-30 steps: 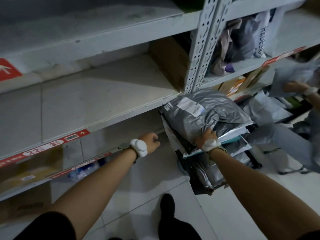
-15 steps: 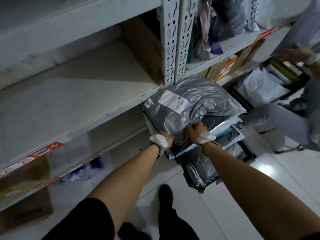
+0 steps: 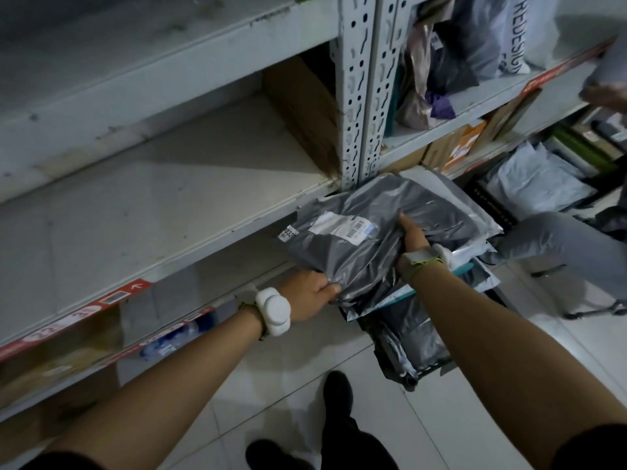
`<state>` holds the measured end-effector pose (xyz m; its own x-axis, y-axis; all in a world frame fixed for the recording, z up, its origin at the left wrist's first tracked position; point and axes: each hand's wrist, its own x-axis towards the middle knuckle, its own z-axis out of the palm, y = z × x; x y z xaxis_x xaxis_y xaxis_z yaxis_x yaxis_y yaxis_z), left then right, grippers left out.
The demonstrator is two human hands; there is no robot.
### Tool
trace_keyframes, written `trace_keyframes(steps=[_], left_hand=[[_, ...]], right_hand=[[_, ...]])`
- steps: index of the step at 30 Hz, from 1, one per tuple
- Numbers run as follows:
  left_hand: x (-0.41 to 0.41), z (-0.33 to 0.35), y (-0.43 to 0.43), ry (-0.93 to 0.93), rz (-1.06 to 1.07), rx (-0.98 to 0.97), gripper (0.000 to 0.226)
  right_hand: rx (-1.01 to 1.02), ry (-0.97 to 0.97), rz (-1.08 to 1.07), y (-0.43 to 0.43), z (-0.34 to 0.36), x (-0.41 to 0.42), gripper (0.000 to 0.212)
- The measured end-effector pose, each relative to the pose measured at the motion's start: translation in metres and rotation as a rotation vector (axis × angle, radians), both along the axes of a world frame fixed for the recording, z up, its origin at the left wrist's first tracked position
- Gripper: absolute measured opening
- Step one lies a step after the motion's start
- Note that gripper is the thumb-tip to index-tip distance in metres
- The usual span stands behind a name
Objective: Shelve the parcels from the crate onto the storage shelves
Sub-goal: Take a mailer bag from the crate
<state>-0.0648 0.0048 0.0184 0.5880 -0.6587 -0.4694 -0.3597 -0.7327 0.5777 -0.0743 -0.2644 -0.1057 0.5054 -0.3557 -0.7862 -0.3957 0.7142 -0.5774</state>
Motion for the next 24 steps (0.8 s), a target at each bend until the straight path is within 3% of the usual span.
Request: trace_keyframes(steps=[2, 7, 12, 17, 19, 20, 22, 24], left_hand=[[-0.006, 0.005, 0.016, -0.024, -0.012, 0.025, 0.045], [-0.016, -0.007, 0.062, -0.018, 0.005, 0.106, 0.05], [-0.031, -0.008, 0.128, 0.114, -0.08, 0.188, 0.031], [-0.046, 0.001, 0.215, 0.05, 0.028, 0.127, 0.031], [-0.048, 0.002, 0.247, 0.039, 0.185, 0.063, 0.028], [-0.049, 0.001, 0.261, 0.049, 0.289, 0.025, 0.029], [-0.051, 0.005, 0.285, 0.063, 0.494, -0.034, 0.041], [-0.053, 0.012, 0.309, 0.194, 0.705, -0.156, 0.068]], right_hand=[[-0.065, 0.059, 0.054, -0.007, -0.029, 0.012, 0.108], [-0.108, -0.003, 0.033, 0.044, 0.029, 0.016, 0.066], [-0.216, -0.105, 0.186, 0.127, 0.129, -0.003, 0.029], [-0.347, -0.22, 0.4, 0.208, 0.168, -0.016, 0.051], [-0.419, -0.25, 0.47, 0.244, 0.185, -0.017, 0.058], [-0.453, -0.255, 0.509, 0.26, 0.189, -0.015, 0.072], [-0.474, -0.283, 0.552, 0.284, 0.192, -0.012, 0.099], [-0.435, -0.363, 0.53, 0.319, 0.211, -0.017, 0.084]])
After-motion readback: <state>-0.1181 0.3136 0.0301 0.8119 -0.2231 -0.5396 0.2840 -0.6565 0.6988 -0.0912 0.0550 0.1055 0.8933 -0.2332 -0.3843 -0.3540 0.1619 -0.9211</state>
